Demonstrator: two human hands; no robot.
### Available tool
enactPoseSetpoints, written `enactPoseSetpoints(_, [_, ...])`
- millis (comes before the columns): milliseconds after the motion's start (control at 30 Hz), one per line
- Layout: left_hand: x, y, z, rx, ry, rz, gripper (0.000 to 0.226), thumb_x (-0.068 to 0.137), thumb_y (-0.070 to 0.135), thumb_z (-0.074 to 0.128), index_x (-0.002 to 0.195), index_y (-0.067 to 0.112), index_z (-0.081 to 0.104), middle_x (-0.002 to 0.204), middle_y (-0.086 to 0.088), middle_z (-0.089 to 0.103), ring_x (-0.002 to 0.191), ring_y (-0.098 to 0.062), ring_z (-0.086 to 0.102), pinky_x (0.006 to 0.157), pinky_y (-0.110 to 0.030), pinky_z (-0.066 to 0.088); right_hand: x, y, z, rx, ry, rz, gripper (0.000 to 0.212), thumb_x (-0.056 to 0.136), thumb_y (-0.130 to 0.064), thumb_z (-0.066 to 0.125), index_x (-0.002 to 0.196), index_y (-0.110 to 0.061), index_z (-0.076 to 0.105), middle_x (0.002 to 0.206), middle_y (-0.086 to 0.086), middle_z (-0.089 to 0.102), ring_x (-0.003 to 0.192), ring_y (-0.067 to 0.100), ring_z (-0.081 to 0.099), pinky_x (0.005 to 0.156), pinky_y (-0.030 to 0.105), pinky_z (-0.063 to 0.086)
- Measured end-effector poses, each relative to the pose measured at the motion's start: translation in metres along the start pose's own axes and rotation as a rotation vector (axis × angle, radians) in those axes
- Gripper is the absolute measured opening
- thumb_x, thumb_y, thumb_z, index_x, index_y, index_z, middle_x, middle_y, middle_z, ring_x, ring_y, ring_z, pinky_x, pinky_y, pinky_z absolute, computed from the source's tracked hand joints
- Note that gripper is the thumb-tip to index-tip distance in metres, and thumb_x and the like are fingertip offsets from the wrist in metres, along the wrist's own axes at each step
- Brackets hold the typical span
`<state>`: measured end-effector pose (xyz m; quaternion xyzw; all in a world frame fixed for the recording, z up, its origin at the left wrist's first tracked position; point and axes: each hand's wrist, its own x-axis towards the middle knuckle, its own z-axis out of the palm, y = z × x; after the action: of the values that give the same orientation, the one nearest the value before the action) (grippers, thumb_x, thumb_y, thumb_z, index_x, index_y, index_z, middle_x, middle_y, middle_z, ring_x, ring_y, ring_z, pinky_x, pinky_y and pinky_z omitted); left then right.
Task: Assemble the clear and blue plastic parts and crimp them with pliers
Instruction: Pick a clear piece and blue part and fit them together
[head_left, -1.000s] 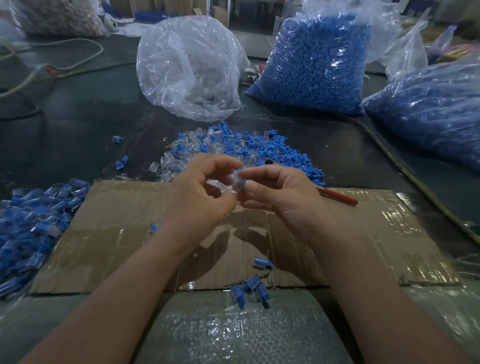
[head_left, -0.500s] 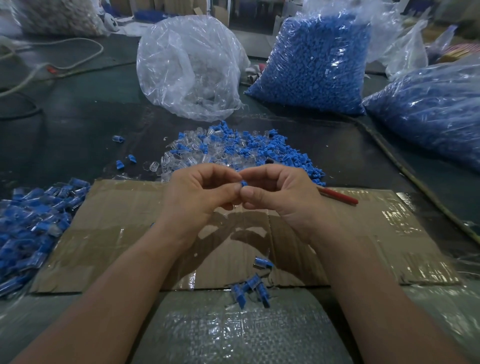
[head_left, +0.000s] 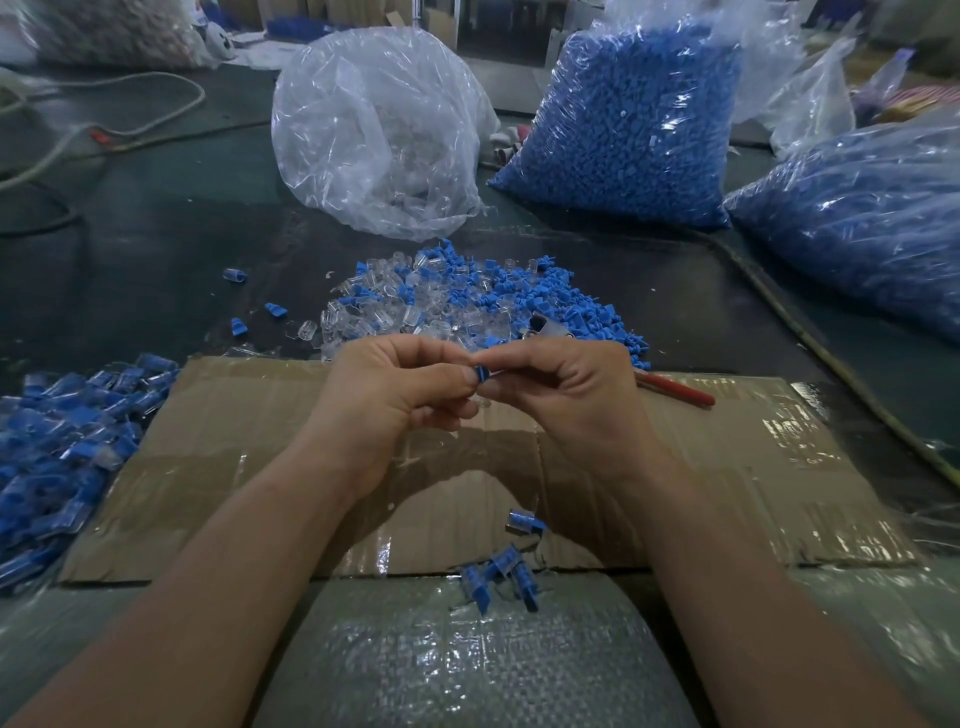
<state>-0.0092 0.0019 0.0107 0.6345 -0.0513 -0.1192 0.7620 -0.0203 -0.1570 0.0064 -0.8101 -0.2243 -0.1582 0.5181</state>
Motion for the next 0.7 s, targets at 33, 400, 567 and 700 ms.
enactPoseSetpoints(33, [0.0004, -0.0004, 0.0001, -0.008, 0.000, -0.006, 0.007, 0.052, 0.011, 0.069, 0.056, 0.015, 0.071, 0.056, -0.005, 0.066, 0.048, -0.013, 0.062, 0.045, -0.018, 0.049, 0.0001, 0.0012, 0.0002, -0.006, 0.005, -0.008, 0.035, 0.072, 0.000, 0.071, 0.104, -0.015, 0.064, 0.083, -0.022, 0.064, 0.079, -0.006, 0.064, 0.073, 0.011, 0.050])
enactPoseSetpoints(400, [0.0006, 0.0020, 0.0004, -0.105, -0.047, -0.035, 0.012, 0.053, 0.005, 0.063, 0.061, 0.009, 0.071, 0.059, -0.010, 0.065, 0.052, -0.017, 0.064, 0.047, -0.020, 0.051, 0.0007, 0.0056, -0.0021, -0.025, 0.048, -0.012, 0.036, 0.073, 0.002, 0.070, 0.105, -0.011, 0.062, 0.084, -0.010, 0.065, 0.078, -0.007, 0.063, 0.073, 0.011, 0.050])
enactPoseSetpoints(567, [-0.0009, 0.0037, 0.0003, -0.116, -0.061, -0.028, 0.015, 0.052, 0.007, 0.058, 0.057, 0.010, 0.072, 0.058, -0.009, 0.064, 0.050, -0.016, 0.063, 0.047, -0.020, 0.051, 0.0004, 0.0060, -0.0016, -0.033, 0.040, -0.021, 0.036, 0.072, 0.001, 0.071, 0.104, -0.013, 0.062, 0.083, -0.019, 0.062, 0.077, -0.010, 0.062, 0.072, 0.009, 0.049])
enactPoseSetpoints(700, [0.0001, 0.0022, 0.0000, -0.101, -0.047, -0.035, 0.013, 0.054, 0.005, 0.065, 0.067, 0.004, 0.068, 0.059, -0.010, 0.065, 0.050, -0.017, 0.063, 0.047, -0.020, 0.052, 0.0007, 0.0062, -0.0018, -0.037, 0.032, -0.018, 0.035, 0.073, 0.001, 0.070, 0.103, -0.014, 0.062, 0.083, -0.022, 0.061, 0.078, -0.010, 0.062, 0.072, 0.009, 0.049])
